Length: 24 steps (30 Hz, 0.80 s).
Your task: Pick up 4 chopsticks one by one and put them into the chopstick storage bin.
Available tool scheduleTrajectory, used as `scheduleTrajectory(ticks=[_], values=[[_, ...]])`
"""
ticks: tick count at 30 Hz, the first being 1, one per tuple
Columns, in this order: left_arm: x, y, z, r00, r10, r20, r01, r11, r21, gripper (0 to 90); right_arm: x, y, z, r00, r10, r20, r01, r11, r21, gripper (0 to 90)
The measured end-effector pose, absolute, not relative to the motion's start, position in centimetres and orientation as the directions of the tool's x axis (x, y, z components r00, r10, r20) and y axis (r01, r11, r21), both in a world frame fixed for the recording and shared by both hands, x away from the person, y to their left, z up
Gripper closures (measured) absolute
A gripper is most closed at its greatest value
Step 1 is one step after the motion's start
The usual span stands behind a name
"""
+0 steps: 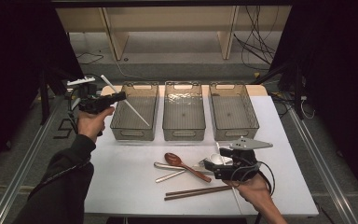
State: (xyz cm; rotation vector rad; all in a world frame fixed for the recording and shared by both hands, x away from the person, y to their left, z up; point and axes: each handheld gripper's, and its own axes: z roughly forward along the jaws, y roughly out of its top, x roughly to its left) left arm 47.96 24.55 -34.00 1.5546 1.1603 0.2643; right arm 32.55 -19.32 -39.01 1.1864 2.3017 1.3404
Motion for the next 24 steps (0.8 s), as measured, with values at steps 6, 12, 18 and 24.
scheduleTrajectory(ticks=[6,12,18,24], values=[[48.7,24.1,-34.6,0.481,0.781,-0.398,0.551,0.083,0.83,82.5,32.5,-19.2,-39.0,-0.653,0.733,0.191,0.529,0.261,0.807,24.7],[49.0,23.9,-35.2,0.474,0.783,-0.402,0.565,0.08,0.821,82.4,32.5,-19.2,-39.0,-0.655,0.73,0.192,0.528,0.261,0.808,24.8],[49.5,23.8,-35.9,0.456,0.794,-0.402,0.586,0.073,0.807,82.4,32.5,-19.1,-39.0,-0.658,0.729,0.19,0.527,0.265,0.808,25.0],[50.0,23.5,-36.6,0.445,0.801,-0.4,0.606,0.059,0.793,82.3,32.5,-19.1,-39.0,-0.66,0.727,0.189,0.527,0.268,0.806,25.1]])
